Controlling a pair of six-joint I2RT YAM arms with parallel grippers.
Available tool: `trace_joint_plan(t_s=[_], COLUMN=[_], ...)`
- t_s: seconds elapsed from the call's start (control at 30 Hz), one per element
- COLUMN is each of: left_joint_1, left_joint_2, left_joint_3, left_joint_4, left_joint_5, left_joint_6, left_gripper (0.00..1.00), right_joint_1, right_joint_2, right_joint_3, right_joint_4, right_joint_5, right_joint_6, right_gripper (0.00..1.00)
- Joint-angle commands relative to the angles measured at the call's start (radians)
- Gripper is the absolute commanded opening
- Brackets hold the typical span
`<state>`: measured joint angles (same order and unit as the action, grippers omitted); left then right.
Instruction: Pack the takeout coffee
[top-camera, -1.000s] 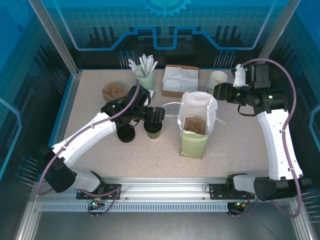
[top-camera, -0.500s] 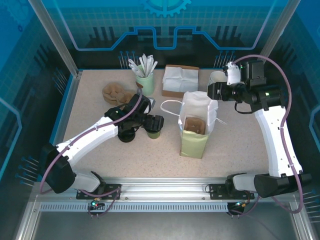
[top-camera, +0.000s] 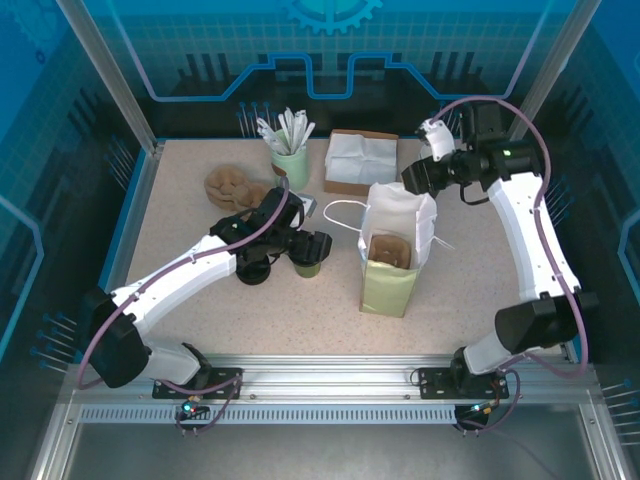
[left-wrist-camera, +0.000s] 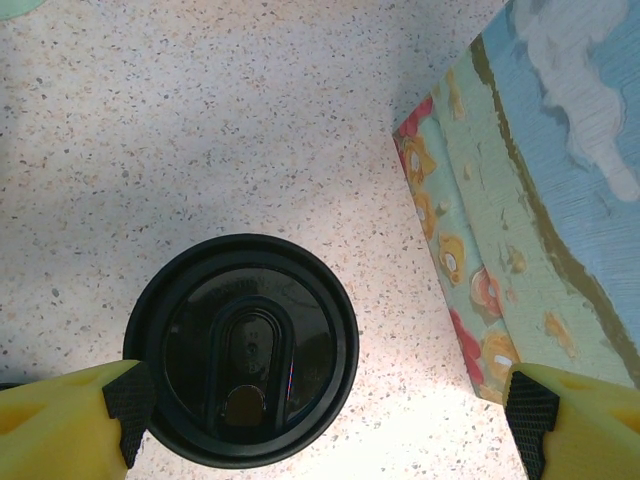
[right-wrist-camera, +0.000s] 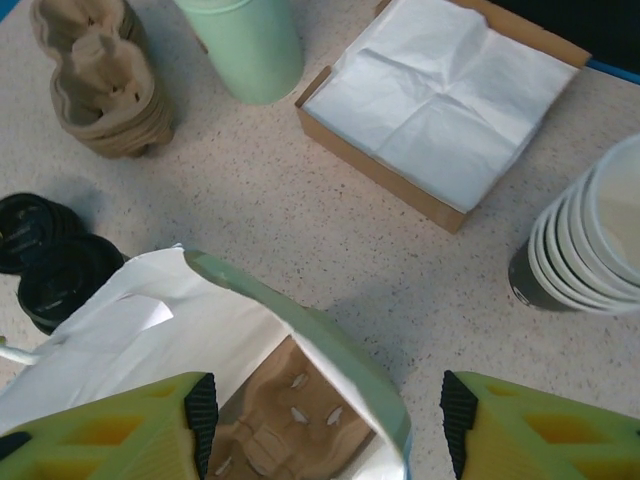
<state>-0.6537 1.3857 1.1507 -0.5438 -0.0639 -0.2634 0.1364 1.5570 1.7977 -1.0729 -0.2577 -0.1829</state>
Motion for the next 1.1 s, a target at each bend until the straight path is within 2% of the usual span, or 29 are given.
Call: trace_joint_plan(t_s=[0.0, 0.27, 0.6, 1.07], left_joint_1=[-0.003, 0.0, 0.002, 0.002], left_joint_2=[0.002, 0.031, 0.111, 0.096], left_joint_3=[-0.004, 0.013, 0.024, 0.051], left_joint_4=[-0.007, -0.036, -0.053, -0.08], left_joint_5=[0.012, 0.001, -0.032, -0.094], left_joint_6=[0.038, 0.023, -0.004, 0.019], left_gripper=[0.92, 0.92, 0.88, 0.89], right_joint_1=[-0.013, -0.018, -0.019, -0.021], right_joint_2=[0.053, 0.165, 0.157, 0.129], right_joint_3=[0.059, 0.099, 0.069, 0.055], right_joint_4=[-0.066, -0.144, -0.15, -0.133], right_joint_5=[-0.062, -0.148, -0.158, -0.161], right_joint_6=[-0.152, -0.237, -0.259, -0.257], right_gripper=[0.63, 0.61, 0.56, 0.55])
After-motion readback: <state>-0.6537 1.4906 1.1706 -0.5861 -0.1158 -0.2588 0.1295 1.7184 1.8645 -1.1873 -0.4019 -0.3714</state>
